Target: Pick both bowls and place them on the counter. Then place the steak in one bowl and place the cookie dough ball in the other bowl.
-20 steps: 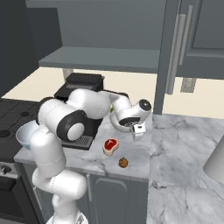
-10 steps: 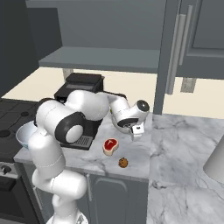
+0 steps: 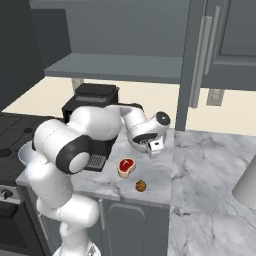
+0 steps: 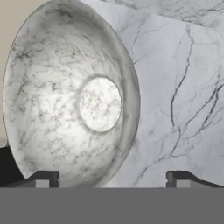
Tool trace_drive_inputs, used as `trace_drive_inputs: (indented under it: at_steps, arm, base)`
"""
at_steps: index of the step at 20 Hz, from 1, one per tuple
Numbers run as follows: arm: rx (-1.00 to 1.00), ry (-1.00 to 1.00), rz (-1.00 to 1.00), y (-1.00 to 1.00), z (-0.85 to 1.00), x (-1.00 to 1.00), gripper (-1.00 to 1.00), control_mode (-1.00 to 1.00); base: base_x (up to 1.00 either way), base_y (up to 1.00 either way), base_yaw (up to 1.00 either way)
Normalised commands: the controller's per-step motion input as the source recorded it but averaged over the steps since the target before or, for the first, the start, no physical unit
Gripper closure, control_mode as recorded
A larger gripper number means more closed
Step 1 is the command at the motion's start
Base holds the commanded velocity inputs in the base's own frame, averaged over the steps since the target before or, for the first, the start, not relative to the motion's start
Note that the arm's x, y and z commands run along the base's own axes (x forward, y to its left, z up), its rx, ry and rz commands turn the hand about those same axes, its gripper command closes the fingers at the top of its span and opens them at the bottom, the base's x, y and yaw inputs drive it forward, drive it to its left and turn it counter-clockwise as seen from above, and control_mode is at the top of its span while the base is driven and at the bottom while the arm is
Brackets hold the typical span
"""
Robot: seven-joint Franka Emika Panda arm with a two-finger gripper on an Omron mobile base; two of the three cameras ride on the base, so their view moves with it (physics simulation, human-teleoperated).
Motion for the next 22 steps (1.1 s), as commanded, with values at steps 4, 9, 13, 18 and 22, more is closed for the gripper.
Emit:
trace_drive_inputs:
  at_steps: [4,9,13,18,22]
  arm:
    - [-0.06,-0.13,0.19,0.21,0.11,-0.45,-1.0,-1.0]
    - [-0.13,-0.03,0.14,0.24,0.2,-0.38,-1.0,-1.0]
    - [-0.25,0.0,0.14,0.34,0.27,-0.29,-1.0,-1.0]
    - [-0.24,0.0,0.2,0.19,0.15,-0.39,-1.0,-1.0]
    - [-0.21,0.0,0.23,0.07,0.0,-0.38,-1.0,-1.0]
  base:
    - [0.0,0.0,0.0]
    - [0.0,0.0,0.0]
    - [0.0,0.0,0.0]
    - [0.0,0.0,0.0]
    - [0.0,0.0,0.0]
